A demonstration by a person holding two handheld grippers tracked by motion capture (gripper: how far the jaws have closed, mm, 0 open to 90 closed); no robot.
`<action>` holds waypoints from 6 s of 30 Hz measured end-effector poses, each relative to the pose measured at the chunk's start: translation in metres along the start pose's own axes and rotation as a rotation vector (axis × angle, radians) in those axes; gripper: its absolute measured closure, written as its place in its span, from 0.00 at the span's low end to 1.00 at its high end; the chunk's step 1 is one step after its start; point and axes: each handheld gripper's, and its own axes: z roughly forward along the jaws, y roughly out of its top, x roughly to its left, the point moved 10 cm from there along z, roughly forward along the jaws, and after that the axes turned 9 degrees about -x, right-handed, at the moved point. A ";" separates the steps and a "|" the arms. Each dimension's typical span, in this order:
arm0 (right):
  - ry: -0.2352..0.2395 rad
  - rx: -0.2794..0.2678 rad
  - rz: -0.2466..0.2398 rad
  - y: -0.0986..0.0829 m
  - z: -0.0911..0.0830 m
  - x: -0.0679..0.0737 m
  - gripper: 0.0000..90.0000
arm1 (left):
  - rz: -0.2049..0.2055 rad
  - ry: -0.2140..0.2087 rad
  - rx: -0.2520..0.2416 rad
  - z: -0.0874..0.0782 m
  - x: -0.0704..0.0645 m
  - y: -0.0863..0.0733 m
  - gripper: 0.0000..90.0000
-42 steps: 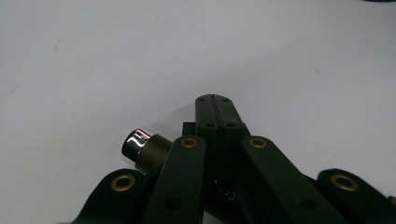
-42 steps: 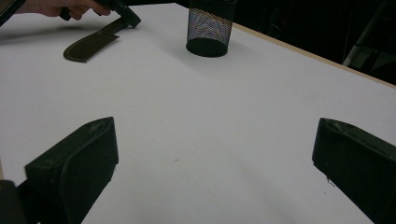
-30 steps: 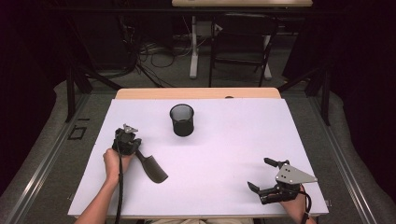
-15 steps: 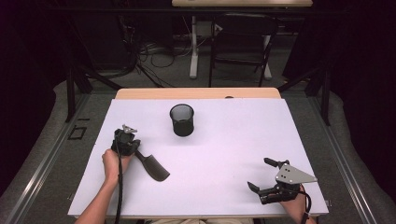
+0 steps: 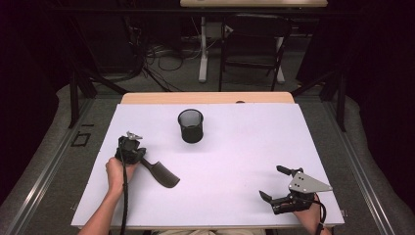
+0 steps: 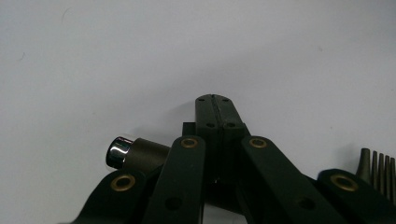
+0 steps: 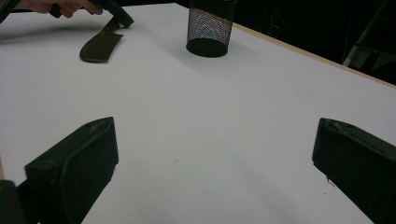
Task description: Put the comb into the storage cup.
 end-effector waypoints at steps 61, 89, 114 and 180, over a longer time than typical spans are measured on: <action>0.005 0.000 0.003 0.000 0.001 0.000 0.00 | -0.003 -0.045 0.045 -0.028 -0.004 -0.024 1.00; 0.015 -0.001 -0.001 0.000 0.002 0.001 0.00 | 0.003 -0.064 0.038 -0.038 -0.008 -0.031 1.00; 0.012 0.003 0.003 -0.001 0.001 0.000 0.00 | 0.065 -0.151 -0.087 -0.057 -0.005 -0.008 0.25; 0.031 0.011 0.007 -0.002 0.002 0.002 0.00 | 0.461 -0.256 0.148 -0.045 -0.035 -0.014 0.25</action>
